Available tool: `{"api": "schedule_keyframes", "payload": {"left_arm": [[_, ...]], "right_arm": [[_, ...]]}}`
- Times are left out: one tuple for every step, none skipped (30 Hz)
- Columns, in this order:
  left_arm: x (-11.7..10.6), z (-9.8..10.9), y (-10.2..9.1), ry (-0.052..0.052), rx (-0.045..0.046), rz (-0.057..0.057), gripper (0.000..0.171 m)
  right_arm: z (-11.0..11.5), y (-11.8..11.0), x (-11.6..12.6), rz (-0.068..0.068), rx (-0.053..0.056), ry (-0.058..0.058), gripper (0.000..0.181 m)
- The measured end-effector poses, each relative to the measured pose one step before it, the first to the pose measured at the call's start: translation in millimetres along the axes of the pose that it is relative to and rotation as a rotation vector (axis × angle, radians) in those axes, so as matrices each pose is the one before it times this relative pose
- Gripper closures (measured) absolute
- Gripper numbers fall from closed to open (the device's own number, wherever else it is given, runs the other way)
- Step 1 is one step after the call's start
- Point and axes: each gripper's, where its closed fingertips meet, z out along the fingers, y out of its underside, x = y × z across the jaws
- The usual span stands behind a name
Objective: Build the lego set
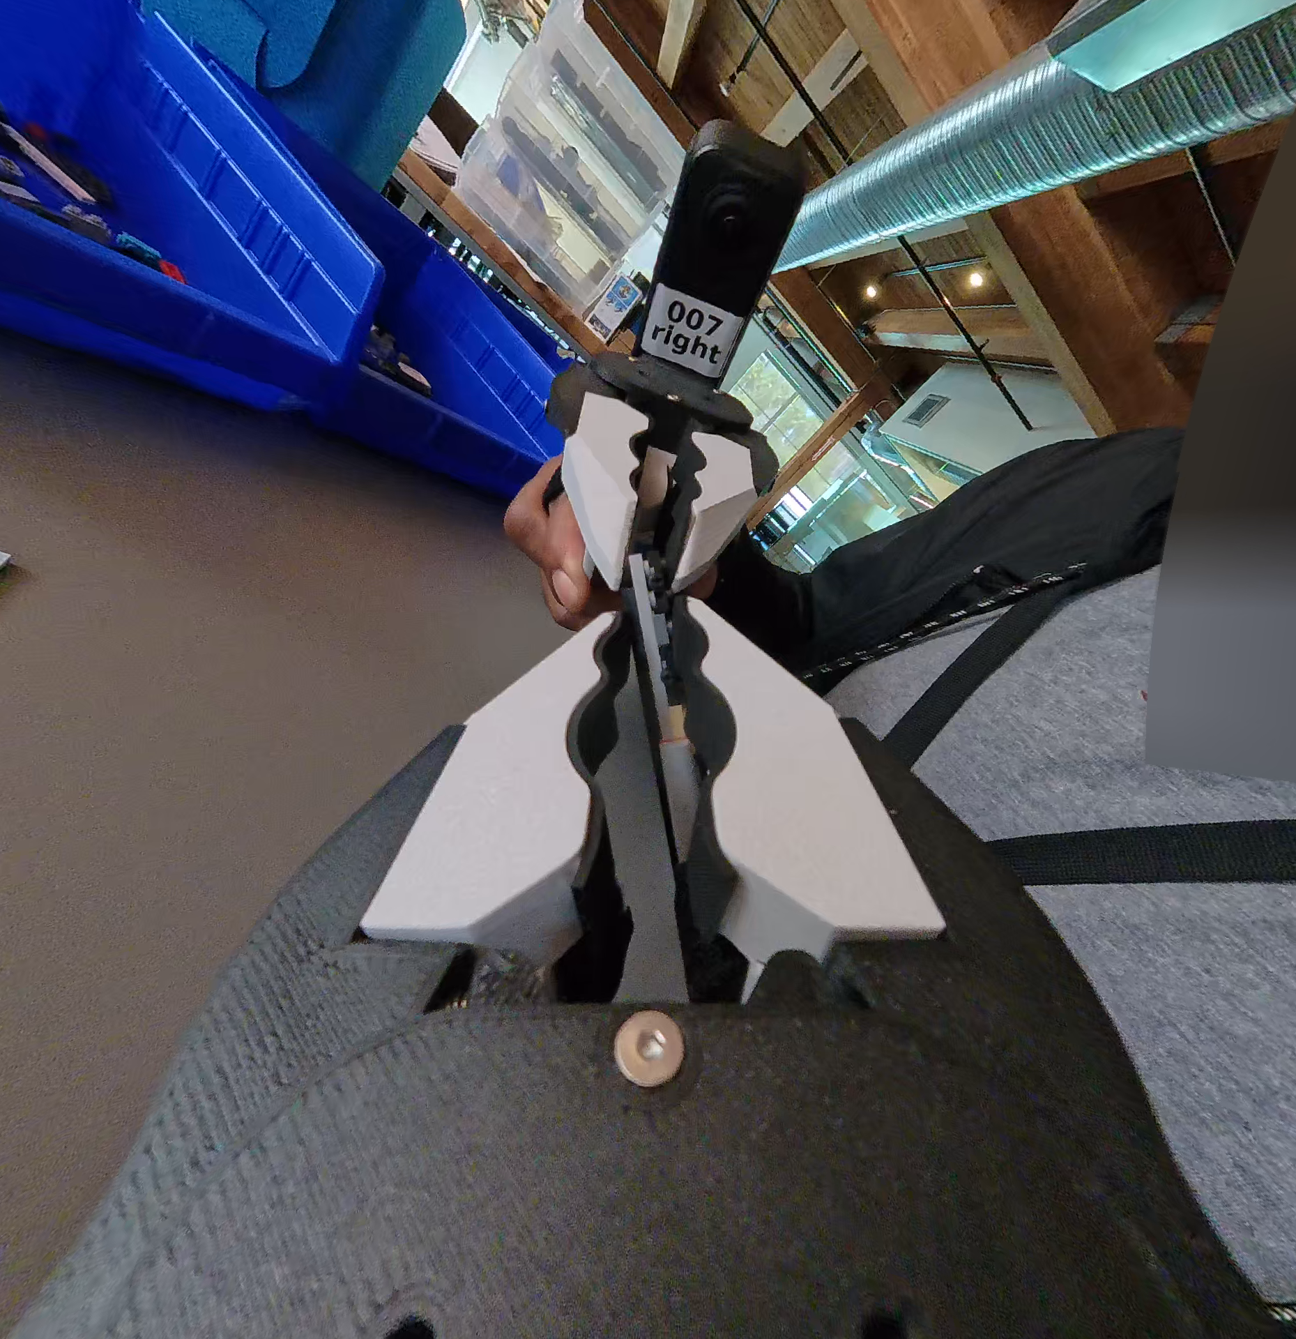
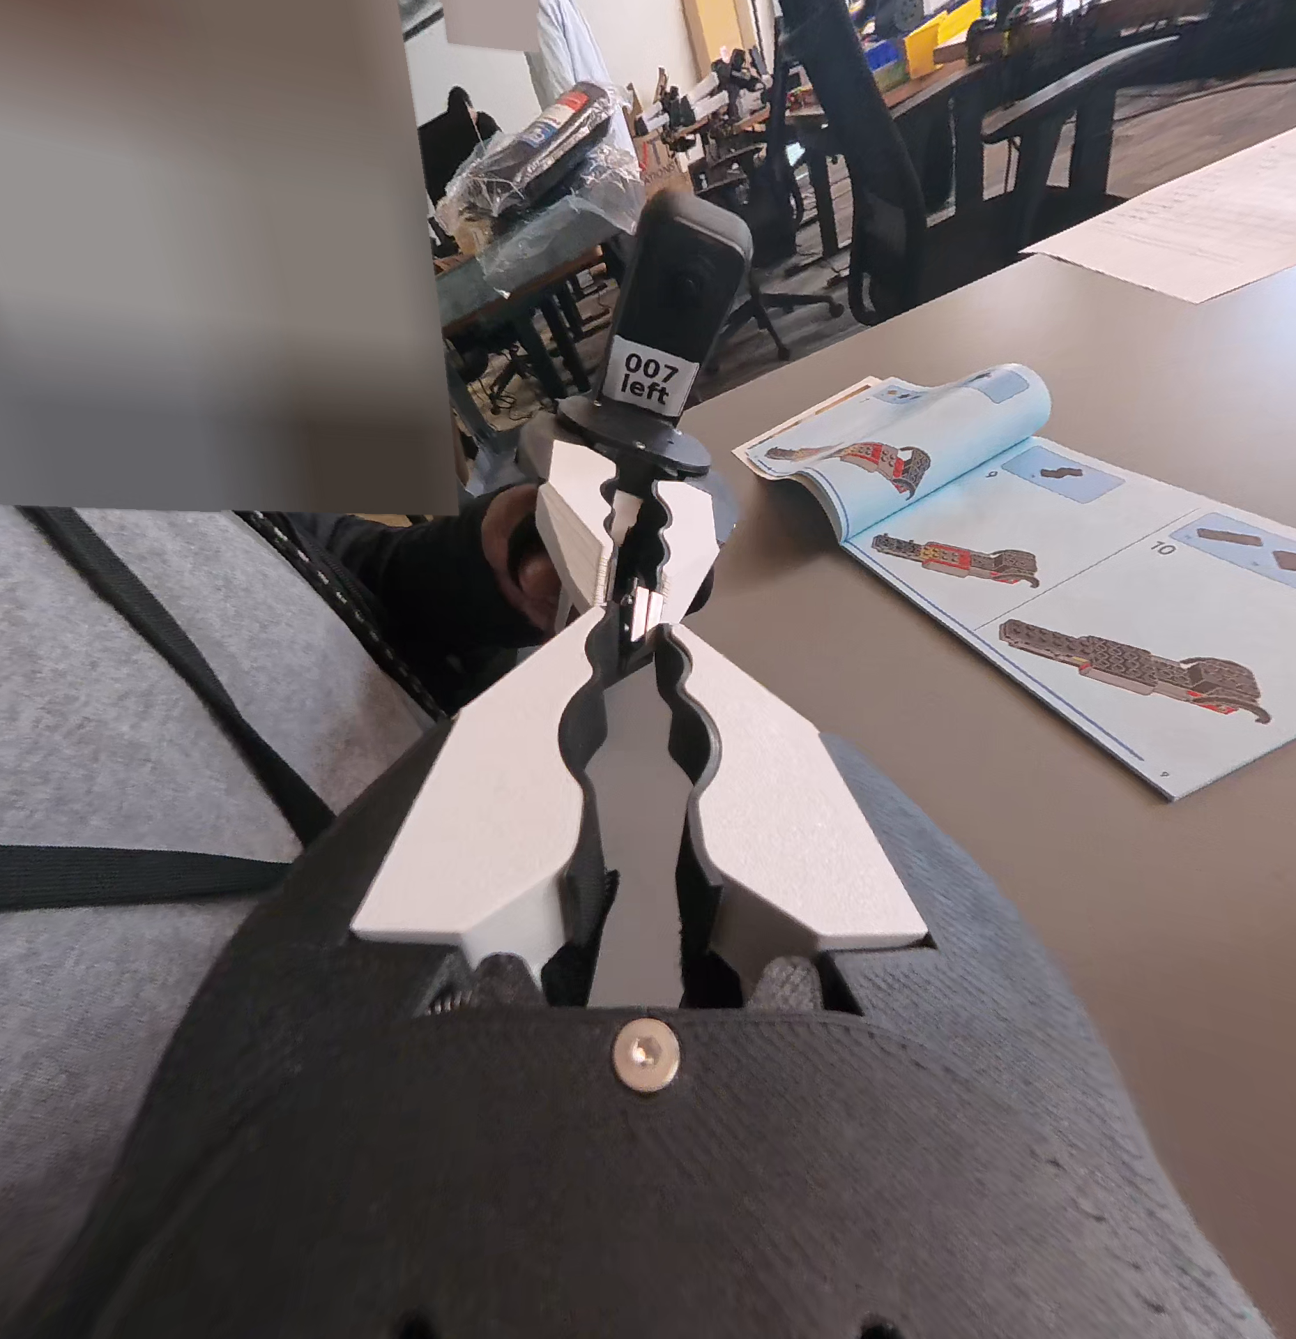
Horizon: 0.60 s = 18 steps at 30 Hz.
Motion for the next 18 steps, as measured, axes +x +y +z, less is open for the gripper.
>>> {"api": "schedule_keyframes", "payload": {"left_arm": [[0.14,-0.09,-0.05,0.0018,0.00166,0.0006,0.161],[0.41,0.02,0.29,0.0044,0.00098,0.0077,0.161],[-0.55,-0.15,0.43,-0.0015,0.00018,0.0038,0.161],[-1.37,-0.08,-0.14,-0.0050,0.00532,-0.0015,0.161],[-0.74,-0.17,-1.24,0.0029,0.01298,-0.0051,0.161],[0.76,-0.31,-1.63,0.0139,0.01691,0.0015,0.161],[-0.52,-0.55,-1.34,0.0059,0.01325,-0.0036,0.161],[-0.03,-0.73,-1.63,0.0082,0.01529,-0.0005,0.161],[0.07,-1.27,-3.10,0.0075,0.02428,0.0039,0.161],[-0.83,-1.59,-3.66,0.0003,0.02645,0.0014,0.161],[-1.07,-1.50,-3.71,-0.0005,0.02516,0.0025,0.161],[-0.35,-1.54,-4.41,0.0015,0.03090,0.0100,0.161],[1.05,-1.38,-5.12,0.0085,0.03533,0.0169,0.161],[1.45,-0.87,-4.80,0.0087,0.03396,0.0200,0.161],[-1.51,-0.24,-2.83,-0.0099,0.01911,0.0170,0.161],[-1.39,0.31,-1.62,-0.0108,0.01069,0.0260,0.161],[1.08,0.85,-1.63,0.0013,0.01104,0.0296,0.161],[2.83,1.38,-1.81,0.0103,0.01285,0.0273,0.161]], "right_arm": [[0.04,0.05,-0.15,0.0041,0.0021,-0.0029,0.169],[0.14,-0.04,-0.47,0.0043,0.0011,-0.0047,0.169],[0.21,0.40,0.38,0.0023,-0.0028,-0.0002,0.169],[0.15,0.08,1.20,0.0023,-0.0024,0.0047,0.169],[0.17,-1.01,1.02,0.0059,0.0047,0.0020,0.169],[0.61,-2.27,0.13,0.0113,0.0134,-0.0028,0.168],[0.63,-2.98,1.54,0.0152,0.0168,0.0070,0.166],[0.15,-3.26,2.33,0.0120,0.0183,0.0124,0.158],[-0.61,-3.29,0.90,0.0103,0.0195,0.0017,0.151],[-1.38,-3.44,0.02,0.0131,0.0215,-0.0039,0.149],[-1.91,-3.72,0.11,0.0133,0.0256,-0.0024,0.148],[-1.86,-3.44,-0.08,0.0120,0.0277,-0.0013,0.148],[-1.03,-2.78,-0.17,0.0123,0.0264,-0.0005,0.148],[-0.27,-1.82,0.33,0.0142,0.0246,0.0027,0.149],[0.56,-0.61,0.96,0.0155,0.0199,0.0055,0.149],[1.31,0.68,1.21,0.0144,0.0138,0.0068,0.149],[1.57,0.72,0.65,0.0124,0.0152,0.0030,0.150],[1.50,0.58,-0.55,0.0126,0.0165,-0.0036,0.151]]}}
